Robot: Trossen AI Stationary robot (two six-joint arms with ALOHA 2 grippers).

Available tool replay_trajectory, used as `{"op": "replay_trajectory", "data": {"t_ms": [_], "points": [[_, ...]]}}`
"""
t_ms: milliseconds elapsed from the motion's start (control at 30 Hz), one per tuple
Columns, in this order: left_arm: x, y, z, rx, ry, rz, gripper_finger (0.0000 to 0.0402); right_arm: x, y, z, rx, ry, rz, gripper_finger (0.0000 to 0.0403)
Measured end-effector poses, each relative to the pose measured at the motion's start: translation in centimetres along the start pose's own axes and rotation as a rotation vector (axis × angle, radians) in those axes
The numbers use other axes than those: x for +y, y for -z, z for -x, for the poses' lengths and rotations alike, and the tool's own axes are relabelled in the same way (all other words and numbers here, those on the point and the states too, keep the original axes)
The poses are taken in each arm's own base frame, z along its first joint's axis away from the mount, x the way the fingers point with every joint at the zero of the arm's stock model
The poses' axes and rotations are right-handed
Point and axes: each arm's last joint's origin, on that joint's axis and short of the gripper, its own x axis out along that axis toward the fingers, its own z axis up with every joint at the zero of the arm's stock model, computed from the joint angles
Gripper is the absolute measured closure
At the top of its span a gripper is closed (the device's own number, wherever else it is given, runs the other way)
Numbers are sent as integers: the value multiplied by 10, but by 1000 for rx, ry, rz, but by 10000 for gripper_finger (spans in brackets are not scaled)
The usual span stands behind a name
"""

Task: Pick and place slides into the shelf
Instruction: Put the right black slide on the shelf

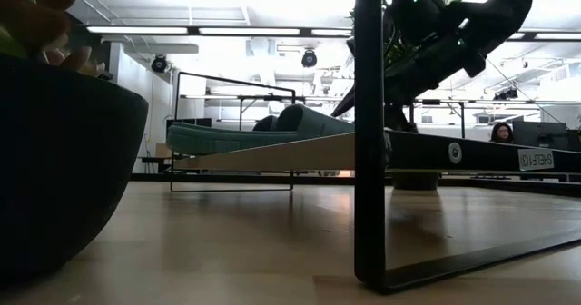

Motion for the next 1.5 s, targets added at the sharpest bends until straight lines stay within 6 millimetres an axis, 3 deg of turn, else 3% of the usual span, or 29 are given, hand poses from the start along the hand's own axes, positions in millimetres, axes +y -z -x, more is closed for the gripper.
{"op": "replay_trajectory", "data": {"t_ms": [267, 667, 1000, 1233, 1500], "points": [[0, 0, 0, 0, 0, -1, 399, 7, -4, 30, -33, 74, 54, 289], [0, 0, 0, -2, -6, -10, 399, 10, -2, 102, -6, 170, 137, 289], [0, -1, 0, -7, -10, -1, 399, 8, 7, 154, 128, 70, 120, 289], [0, -1, 0, -7, -10, -1, 399, 1, 18, 170, 292, 55, 107, 289], [0, -2, 0, -18, -10, -53, 399, 6, 29, 174, 447, -41, 139, 289]]}}
